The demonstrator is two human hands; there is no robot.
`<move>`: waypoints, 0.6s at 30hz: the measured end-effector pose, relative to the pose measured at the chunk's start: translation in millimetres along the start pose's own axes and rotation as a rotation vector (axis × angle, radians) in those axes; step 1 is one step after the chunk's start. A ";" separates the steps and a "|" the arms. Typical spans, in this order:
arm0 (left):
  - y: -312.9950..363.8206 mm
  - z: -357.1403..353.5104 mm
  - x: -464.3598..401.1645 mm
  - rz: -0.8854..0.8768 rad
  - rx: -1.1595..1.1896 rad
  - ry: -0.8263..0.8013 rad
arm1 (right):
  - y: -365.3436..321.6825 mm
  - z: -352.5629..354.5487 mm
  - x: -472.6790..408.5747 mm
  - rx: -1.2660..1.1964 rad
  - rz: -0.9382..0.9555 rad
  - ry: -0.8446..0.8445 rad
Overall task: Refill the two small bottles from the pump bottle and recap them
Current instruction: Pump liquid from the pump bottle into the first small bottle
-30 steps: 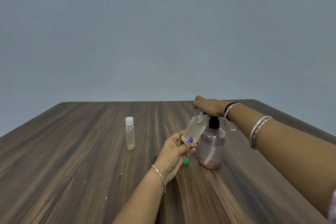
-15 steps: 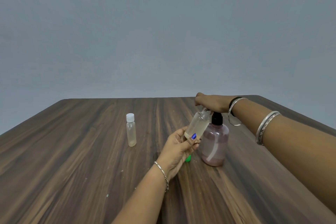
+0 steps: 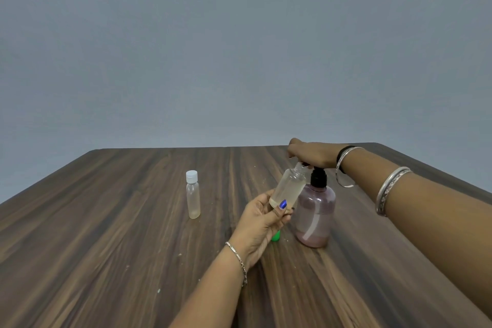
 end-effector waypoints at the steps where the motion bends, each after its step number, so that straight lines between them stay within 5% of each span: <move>1: 0.4 -0.1 -0.6 0.001 -0.004 -0.003 | 0.0 0.7 0.0 -0.002 -0.001 0.003; 18: 0.2 0.0 -0.3 -0.003 -0.007 -0.005 | 2.2 -3.3 -1.0 0.006 0.010 0.045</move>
Point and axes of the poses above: each hand's wrist, its own x-axis away from the middle knuckle, its own z-axis out of the back of the hand, y = z × x, the point moved 4 cm from there along -x, towards the middle knuckle, and after that the axes turned 10 degrees about -y, right-handed, at the moved point
